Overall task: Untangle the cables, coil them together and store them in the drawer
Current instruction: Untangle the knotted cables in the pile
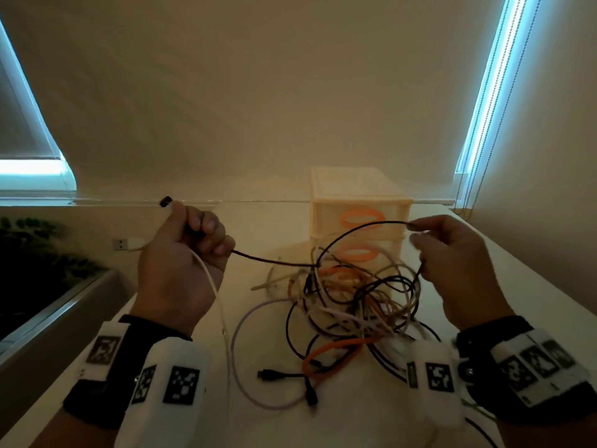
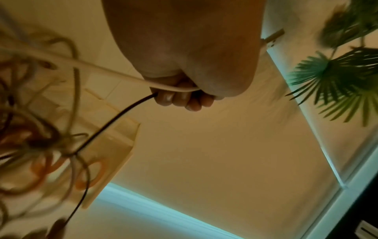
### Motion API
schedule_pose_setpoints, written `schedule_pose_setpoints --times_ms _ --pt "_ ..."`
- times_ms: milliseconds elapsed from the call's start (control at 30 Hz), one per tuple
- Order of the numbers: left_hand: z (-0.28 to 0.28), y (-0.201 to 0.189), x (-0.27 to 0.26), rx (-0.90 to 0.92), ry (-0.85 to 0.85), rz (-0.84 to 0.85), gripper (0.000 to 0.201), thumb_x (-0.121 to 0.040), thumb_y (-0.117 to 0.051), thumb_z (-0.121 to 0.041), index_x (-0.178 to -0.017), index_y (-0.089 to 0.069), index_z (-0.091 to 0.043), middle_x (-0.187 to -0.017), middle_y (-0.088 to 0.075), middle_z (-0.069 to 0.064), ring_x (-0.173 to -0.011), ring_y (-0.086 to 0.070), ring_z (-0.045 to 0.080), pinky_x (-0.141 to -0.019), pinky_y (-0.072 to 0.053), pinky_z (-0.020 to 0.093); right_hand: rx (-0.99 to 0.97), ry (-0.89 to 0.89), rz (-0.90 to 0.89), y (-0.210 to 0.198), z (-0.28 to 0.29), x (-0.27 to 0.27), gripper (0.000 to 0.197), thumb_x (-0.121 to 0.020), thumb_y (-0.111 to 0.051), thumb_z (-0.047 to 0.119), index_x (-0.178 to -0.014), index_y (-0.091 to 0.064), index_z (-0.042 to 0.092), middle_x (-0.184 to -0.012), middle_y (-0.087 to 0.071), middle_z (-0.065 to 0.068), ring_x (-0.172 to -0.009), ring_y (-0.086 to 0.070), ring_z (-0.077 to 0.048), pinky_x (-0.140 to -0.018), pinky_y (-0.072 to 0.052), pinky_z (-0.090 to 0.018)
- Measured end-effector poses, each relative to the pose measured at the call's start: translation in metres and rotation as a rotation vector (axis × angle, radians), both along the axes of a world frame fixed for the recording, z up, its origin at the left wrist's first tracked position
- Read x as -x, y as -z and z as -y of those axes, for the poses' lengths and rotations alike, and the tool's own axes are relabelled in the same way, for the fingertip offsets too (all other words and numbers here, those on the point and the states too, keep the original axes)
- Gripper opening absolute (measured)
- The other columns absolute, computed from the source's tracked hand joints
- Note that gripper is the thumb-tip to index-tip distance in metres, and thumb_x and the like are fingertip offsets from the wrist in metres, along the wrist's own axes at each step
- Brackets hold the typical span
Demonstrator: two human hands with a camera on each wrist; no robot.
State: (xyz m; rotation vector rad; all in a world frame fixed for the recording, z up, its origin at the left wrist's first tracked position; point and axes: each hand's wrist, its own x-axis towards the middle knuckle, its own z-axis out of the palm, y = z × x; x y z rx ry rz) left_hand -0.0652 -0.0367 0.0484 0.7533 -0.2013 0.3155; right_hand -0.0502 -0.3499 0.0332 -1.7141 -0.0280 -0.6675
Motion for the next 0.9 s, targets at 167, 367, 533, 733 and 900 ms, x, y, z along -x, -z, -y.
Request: schedule_pose_setpoints --times_ms 167,367,533,733,900 --pt "0.025 0.006 0.007 -0.054 0.147 -0.003 0.042 -0.108 -0.036 -0.035 -0.072 -0.044 -0.016 -0.07 -0.04 0.001 -0.06 -0.027 0.014 -0.054 -0.033 0.024 0.214 -0.254 0.116 -0.005 -0.02 0.014 0.041 -0.078 -0.065 0.003 -0.107 -0.065 0.031 -0.099 -0.063 0.002 -0.088 -0.061 -0.012 -0.077 -0.052 -0.029" --pt "0.046 0.015 0.013 -0.031 0.331 -0.018 0.042 -0.108 -0.036 -0.034 -0.071 -0.043 -0.014 -0.07 -0.038 0.002 -0.057 -0.026 0.013 -0.053 -0.033 0.024 0.682 -0.235 0.541 -0.007 -0.046 0.027 0.023 -0.085 -0.076 0.002 -0.102 -0.076 0.018 -0.105 -0.067 0.005 -0.107 -0.061 -0.015 -0.09 -0.05 -0.029" --pt "0.05 0.016 0.017 -0.066 0.401 0.016 0.041 -0.108 -0.034 -0.034 -0.073 -0.041 -0.013 -0.071 -0.038 0.003 -0.058 -0.027 0.013 -0.054 -0.034 0.024 0.612 -0.651 0.101 0.003 -0.083 0.034 0.019 -0.096 -0.065 0.02 -0.113 -0.061 0.027 -0.093 -0.074 0.008 -0.088 -0.07 -0.008 -0.079 -0.058 -0.032" --pt "0.021 0.002 0.013 0.016 0.354 0.066 0.038 -0.109 -0.033 -0.033 -0.079 -0.05 -0.017 -0.071 -0.043 -0.003 -0.051 -0.03 0.009 -0.051 -0.033 0.023 0.768 -0.492 0.127 0.011 -0.064 0.019 0.017 -0.099 -0.057 0.031 -0.089 -0.07 0.035 -0.076 -0.067 0.015 -0.076 -0.064 -0.004 -0.066 -0.049 -0.018" --pt "0.022 0.002 0.016 -0.066 0.419 0.074 0.04 -0.109 -0.031 -0.035 -0.076 -0.046 -0.017 -0.06 -0.038 -0.004 -0.044 -0.034 0.009 -0.048 -0.038 0.024 0.75 -0.358 0.159 0.017 -0.061 0.015 0.018 -0.095 -0.063 0.022 -0.081 -0.062 0.033 -0.074 -0.057 0.017 -0.078 -0.057 -0.003 -0.065 -0.041 -0.01"
